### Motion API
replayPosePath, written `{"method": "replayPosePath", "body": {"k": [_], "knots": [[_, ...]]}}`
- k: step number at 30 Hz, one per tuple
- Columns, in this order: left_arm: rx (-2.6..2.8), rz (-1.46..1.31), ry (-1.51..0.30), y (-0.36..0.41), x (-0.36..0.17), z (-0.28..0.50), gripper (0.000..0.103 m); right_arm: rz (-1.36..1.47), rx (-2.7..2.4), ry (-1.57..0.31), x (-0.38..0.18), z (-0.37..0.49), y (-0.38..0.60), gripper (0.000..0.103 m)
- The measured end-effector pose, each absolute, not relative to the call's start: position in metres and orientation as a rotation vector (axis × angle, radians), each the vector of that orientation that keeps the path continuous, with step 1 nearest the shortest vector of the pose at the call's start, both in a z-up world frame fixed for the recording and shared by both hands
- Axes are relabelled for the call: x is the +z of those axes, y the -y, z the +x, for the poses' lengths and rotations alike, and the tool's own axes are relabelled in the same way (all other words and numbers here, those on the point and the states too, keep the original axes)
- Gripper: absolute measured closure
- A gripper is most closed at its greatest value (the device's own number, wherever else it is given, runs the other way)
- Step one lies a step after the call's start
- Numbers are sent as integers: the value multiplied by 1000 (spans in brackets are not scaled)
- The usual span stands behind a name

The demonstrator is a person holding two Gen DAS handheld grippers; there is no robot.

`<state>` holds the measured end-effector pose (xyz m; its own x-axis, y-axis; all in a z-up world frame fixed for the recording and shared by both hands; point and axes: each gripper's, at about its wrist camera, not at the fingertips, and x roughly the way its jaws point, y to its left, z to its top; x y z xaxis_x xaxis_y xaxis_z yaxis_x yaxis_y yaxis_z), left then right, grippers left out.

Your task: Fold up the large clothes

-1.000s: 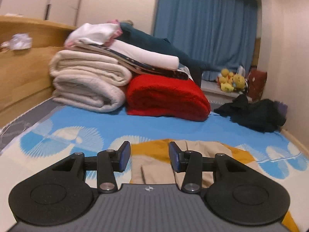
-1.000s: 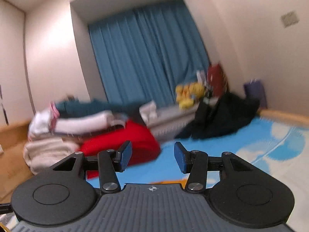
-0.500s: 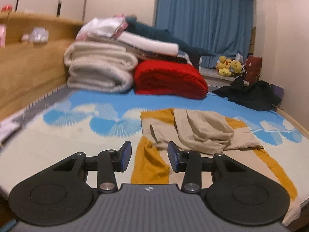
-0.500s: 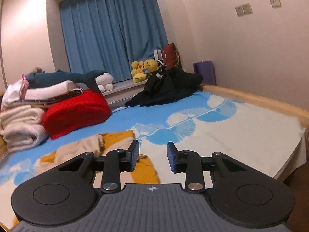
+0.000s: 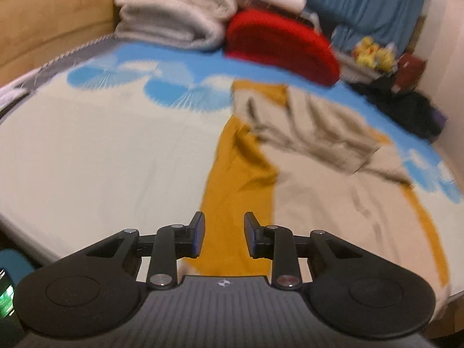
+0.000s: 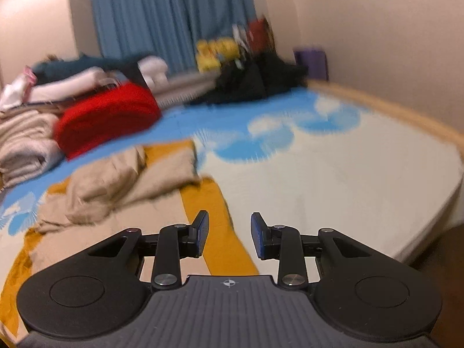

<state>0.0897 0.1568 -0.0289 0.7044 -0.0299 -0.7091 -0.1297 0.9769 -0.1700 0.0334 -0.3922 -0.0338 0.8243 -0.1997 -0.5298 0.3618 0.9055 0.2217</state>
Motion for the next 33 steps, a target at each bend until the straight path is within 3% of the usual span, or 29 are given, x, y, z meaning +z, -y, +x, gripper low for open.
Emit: {"method": "replayPosePath", "body": {"k": [14, 25, 27, 29, 31, 33], "knots": [[167, -333, -1068, -186, -95, 121, 67, 561, -427, -881, -123, 82, 429, 69], [161, -247, -1090, -174, -111, 126, 67, 509, -382, -957, -141, 96, 418, 65], [150, -228, -1090, -171, -110, 127, 72, 506, -373, -962, -140, 96, 419, 64], [130, -224, -1090, -168, -109, 126, 87, 483, -359, -969, -140, 97, 416, 67], [114, -219, -1085, -165, -106, 125, 88, 474, -342, -975, -139, 97, 414, 81], [95, -195, -1095, -162, -106, 123, 87, 491, -326, -976, -138, 97, 414, 85]]}}
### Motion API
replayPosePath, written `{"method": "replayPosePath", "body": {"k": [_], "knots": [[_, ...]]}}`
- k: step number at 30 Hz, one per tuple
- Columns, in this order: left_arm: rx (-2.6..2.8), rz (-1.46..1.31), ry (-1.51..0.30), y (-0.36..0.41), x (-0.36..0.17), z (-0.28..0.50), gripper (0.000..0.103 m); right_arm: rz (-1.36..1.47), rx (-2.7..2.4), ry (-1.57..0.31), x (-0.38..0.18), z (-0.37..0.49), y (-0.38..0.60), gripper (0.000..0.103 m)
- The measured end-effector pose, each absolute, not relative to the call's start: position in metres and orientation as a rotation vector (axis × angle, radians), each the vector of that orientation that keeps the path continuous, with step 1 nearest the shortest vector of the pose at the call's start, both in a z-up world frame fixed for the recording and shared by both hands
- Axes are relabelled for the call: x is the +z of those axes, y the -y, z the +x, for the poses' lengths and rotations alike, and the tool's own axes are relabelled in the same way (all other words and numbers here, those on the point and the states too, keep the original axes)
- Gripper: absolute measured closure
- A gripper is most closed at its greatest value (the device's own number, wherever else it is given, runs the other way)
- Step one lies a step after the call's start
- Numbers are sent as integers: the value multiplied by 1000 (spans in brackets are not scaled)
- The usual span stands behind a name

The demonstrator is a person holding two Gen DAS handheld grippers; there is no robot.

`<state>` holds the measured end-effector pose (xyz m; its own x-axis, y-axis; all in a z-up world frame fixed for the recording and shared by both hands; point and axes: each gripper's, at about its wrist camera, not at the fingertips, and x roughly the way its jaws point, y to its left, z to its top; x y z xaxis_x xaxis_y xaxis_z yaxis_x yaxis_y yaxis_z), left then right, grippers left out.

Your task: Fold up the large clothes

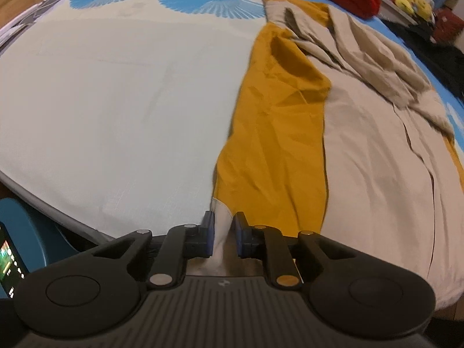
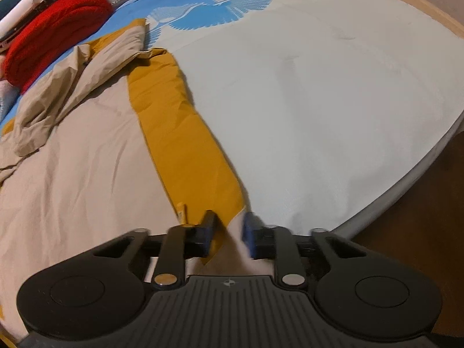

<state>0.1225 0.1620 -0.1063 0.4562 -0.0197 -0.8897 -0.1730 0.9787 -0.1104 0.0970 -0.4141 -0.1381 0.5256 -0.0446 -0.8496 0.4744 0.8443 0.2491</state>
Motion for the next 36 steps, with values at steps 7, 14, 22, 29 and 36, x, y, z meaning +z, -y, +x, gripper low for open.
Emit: {"method": "replayPosePath", "body": {"k": [7, 14, 22, 29, 36], "knots": [[102, -132, -1124, -156, -110, 120, 84, 488, -317, -1001, -139, 94, 410, 85], [114, -134, -1132, -157, -109, 118, 83, 465, -332, -1014, -137, 90, 408, 82], [129, -132, -1131, -155, -109, 116, 80, 426, -351, -1021, -136, 89, 403, 69], [133, -120, -1134, -152, -111, 117, 80, 416, -353, -1025, -137, 91, 402, 68], [134, -116, -1133, -152, -112, 117, 80, 399, -350, -1026, -138, 92, 398, 64]]}}
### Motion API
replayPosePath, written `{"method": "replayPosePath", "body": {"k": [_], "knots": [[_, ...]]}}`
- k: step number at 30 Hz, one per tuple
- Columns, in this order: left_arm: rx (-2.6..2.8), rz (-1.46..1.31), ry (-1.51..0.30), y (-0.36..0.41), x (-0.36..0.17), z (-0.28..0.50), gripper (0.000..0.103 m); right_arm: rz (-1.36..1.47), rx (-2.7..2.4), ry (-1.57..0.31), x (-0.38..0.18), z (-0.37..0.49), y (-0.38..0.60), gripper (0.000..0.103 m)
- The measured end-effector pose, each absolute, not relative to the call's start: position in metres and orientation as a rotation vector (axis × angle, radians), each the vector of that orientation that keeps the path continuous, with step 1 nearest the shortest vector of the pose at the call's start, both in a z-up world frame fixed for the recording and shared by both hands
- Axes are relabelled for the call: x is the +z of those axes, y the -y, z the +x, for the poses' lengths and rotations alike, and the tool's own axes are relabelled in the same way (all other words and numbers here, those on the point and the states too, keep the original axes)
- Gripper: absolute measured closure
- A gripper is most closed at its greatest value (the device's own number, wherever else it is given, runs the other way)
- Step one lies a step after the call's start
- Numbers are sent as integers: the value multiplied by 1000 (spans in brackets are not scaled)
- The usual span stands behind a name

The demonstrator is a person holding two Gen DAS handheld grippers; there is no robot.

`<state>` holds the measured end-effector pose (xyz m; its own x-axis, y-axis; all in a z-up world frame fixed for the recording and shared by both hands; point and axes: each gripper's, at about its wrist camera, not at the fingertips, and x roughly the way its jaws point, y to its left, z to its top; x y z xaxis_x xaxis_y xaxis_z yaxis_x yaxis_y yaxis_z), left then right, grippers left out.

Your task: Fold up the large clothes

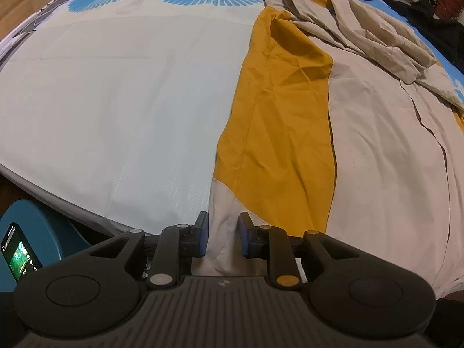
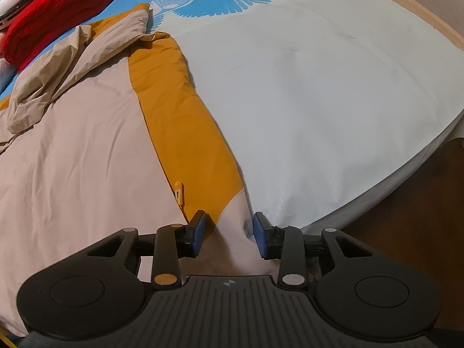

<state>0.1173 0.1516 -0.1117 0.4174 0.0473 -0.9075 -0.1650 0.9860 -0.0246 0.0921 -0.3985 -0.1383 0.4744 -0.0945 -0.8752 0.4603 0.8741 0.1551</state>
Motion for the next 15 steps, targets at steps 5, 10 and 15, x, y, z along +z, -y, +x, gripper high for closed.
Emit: {"method": "replayPosePath", "body": {"k": [5, 10, 15], "knots": [[135, -112, -1133, -151, -112, 117, 80, 389, -350, -1027, -138, 93, 397, 64], [129, -110, -1128, -149, -111, 117, 85, 376, -342, -1028, -137, 93, 395, 75], [82, -129, -1072, -147, -96, 112, 100, 365, -303, -1008, -130, 93, 390, 99]]}}
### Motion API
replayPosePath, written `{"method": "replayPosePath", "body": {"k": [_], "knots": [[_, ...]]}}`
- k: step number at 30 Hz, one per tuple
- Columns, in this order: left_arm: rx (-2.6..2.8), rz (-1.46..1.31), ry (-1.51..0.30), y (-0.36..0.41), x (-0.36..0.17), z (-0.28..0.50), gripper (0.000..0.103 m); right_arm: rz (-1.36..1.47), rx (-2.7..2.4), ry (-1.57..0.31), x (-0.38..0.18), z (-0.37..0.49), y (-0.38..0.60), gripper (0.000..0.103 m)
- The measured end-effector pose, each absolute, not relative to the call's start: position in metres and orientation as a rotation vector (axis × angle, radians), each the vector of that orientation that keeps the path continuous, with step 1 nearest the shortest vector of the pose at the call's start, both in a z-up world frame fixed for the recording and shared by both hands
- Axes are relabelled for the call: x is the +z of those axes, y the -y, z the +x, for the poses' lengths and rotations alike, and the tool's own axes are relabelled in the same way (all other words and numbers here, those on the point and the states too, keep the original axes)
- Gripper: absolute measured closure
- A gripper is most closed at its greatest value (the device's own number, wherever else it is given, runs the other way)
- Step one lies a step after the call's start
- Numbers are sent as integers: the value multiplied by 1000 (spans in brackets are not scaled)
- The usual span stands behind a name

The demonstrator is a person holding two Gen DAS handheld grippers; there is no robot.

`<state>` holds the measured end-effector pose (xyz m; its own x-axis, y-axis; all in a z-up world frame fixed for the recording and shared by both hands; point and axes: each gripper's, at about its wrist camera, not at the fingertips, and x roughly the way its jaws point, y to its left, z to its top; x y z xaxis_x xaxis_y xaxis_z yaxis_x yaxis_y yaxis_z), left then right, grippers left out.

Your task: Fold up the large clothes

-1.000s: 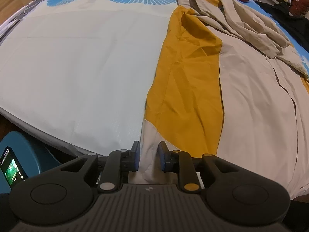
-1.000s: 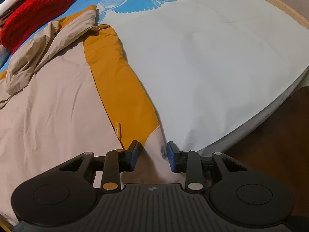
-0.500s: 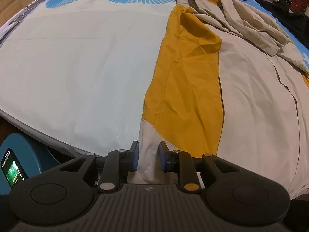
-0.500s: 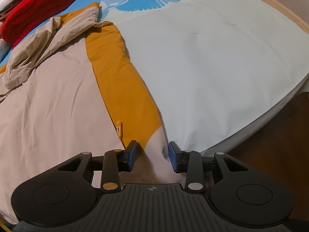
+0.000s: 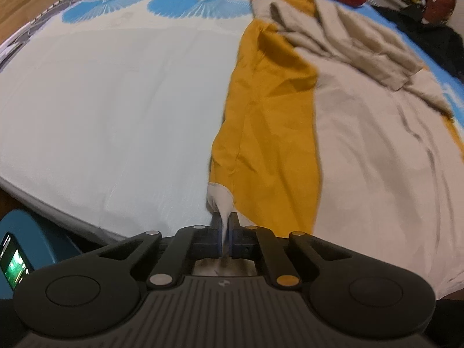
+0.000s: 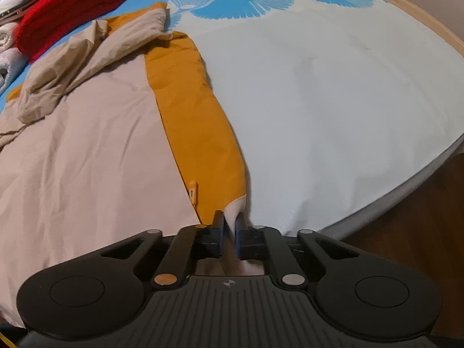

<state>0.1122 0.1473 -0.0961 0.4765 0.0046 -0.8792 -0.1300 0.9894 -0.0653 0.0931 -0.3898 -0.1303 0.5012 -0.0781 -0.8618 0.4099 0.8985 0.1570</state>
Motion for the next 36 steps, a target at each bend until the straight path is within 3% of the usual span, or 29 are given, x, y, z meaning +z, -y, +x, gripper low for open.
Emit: {"method": "replayPosePath", "body": {"k": [14, 23, 29, 36], "knots": [[-252, -305, -733, -170, 67, 89, 102, 557, 12, -517, 5, 59, 408, 101], [-392, -503, -619, -216, 153, 31, 102, 613, 167, -356, 96, 12, 446, 101], [-366, -593, -681, -232, 128, 58, 102, 701, 158, -321, 106, -18, 478, 101], [-285, -636, -838, -220, 35, 208, 99, 747, 65, -474, 37, 88, 486, 101]]}}
